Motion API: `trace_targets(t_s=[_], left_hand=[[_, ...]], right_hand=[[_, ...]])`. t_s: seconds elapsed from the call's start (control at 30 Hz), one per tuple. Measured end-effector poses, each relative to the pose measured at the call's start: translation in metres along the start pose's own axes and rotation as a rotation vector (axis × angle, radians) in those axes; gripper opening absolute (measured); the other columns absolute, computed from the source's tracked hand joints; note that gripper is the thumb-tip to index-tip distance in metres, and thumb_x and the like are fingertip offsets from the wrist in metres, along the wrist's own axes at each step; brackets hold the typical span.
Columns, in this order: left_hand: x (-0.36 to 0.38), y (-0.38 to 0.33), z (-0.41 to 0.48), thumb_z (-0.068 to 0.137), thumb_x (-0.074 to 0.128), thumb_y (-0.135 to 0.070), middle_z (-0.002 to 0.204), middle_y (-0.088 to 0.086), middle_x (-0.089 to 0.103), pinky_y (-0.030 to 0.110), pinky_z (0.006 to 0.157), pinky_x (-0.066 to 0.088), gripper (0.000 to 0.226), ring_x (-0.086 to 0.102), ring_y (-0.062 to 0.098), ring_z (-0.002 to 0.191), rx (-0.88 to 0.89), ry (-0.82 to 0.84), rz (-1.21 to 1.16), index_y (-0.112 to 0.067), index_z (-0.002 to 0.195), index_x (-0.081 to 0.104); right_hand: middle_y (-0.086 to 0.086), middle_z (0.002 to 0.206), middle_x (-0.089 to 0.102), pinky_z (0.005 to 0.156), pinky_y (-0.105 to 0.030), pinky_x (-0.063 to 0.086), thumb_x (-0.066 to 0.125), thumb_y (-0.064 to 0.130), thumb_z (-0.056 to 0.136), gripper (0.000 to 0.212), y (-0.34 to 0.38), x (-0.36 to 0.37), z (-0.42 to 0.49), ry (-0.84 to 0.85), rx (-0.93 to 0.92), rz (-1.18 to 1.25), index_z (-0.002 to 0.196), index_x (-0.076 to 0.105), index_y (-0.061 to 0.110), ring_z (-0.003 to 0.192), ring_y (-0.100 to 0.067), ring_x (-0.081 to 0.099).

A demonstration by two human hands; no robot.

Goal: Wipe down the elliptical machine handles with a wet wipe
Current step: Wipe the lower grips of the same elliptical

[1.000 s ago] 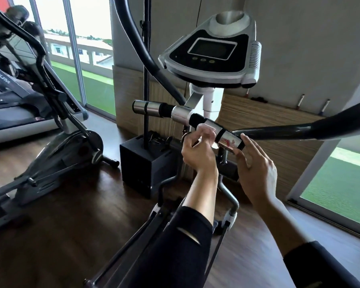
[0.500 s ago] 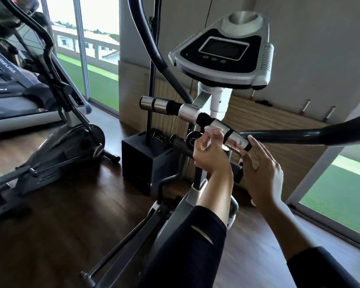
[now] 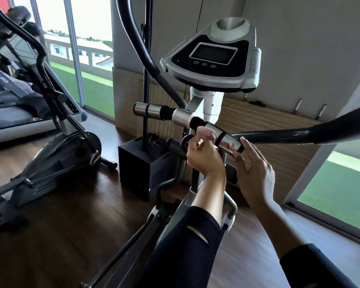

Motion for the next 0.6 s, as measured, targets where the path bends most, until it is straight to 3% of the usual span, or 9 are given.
trace_targets(t_s=[0.07,0.17,0.27,0.33,0.43,0.6], left_hand=[[0.002,-0.014,-0.001,0.084,0.072,-0.007,0.097,0.005,0.069,0.008,0.075,0.049,0.020,0.066,0.008,0.089,0.318,0.111,0.195,-0.004,0.104,0.072],[0.015,-0.020,0.003,0.088,0.069,-0.014,0.115,0.009,0.068,0.008,0.102,0.033,0.022,0.058,0.021,0.113,0.740,0.313,0.520,-0.006,0.109,0.072],[0.033,-0.033,0.004,0.090,0.065,-0.012,0.118,0.008,0.068,0.033,0.108,0.039,0.023,0.055,0.024,0.120,1.058,0.547,0.736,-0.007,0.111,0.071],[0.049,-0.037,0.000,0.090,0.062,-0.017,0.115,0.006,0.070,0.038,0.107,0.040,0.024,0.056,0.021,0.119,1.129,0.770,0.807,-0.008,0.111,0.071],[0.072,-0.036,-0.012,0.088,0.065,-0.017,0.111,0.005,0.071,0.042,0.109,0.038,0.022,0.059,0.020,0.116,1.048,1.045,0.903,-0.013,0.108,0.073],[0.079,-0.034,-0.020,0.087,0.068,-0.016,0.119,-0.002,0.069,0.050,0.113,0.027,0.028,0.054,0.017,0.124,1.048,1.177,1.026,-0.025,0.114,0.071]], right_hand=[[0.001,0.132,0.061,0.079,-0.043,0.053,0.054,0.034,0.094,0.044,0.001,0.000,0.000,-0.008,-0.009,0.001,0.136,0.053,0.023,0.101,-0.030,0.067],[0.000,0.132,0.060,0.080,-0.040,0.053,0.053,0.037,0.091,0.047,-0.001,0.000,0.002,-0.019,-0.003,0.025,0.136,0.054,0.022,0.105,-0.025,0.067],[0.000,0.133,0.058,0.084,-0.035,0.051,0.063,0.026,0.092,0.046,-0.007,0.000,0.001,-0.023,0.018,0.065,0.136,0.053,0.021,0.110,-0.022,0.065],[-0.001,0.133,0.058,0.089,-0.035,0.052,0.065,0.021,0.091,0.048,-0.008,-0.001,-0.002,-0.046,0.024,0.106,0.137,0.052,0.019,0.114,-0.020,0.063],[-0.004,0.132,0.060,0.095,-0.040,0.052,0.065,0.018,0.090,0.047,-0.011,0.000,-0.004,-0.093,0.012,0.150,0.136,0.053,0.014,0.119,-0.017,0.059],[-0.004,0.130,0.061,0.097,-0.038,0.050,0.062,0.023,0.090,0.047,-0.016,0.005,-0.005,-0.108,-0.001,0.145,0.135,0.054,0.012,0.121,-0.019,0.059]])
Point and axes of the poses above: each hand's wrist, its own z-axis towards the middle knuckle, its own x-axis out of the palm, y = z × x, the point moved 8 cm from there along z, towards the middle knuckle
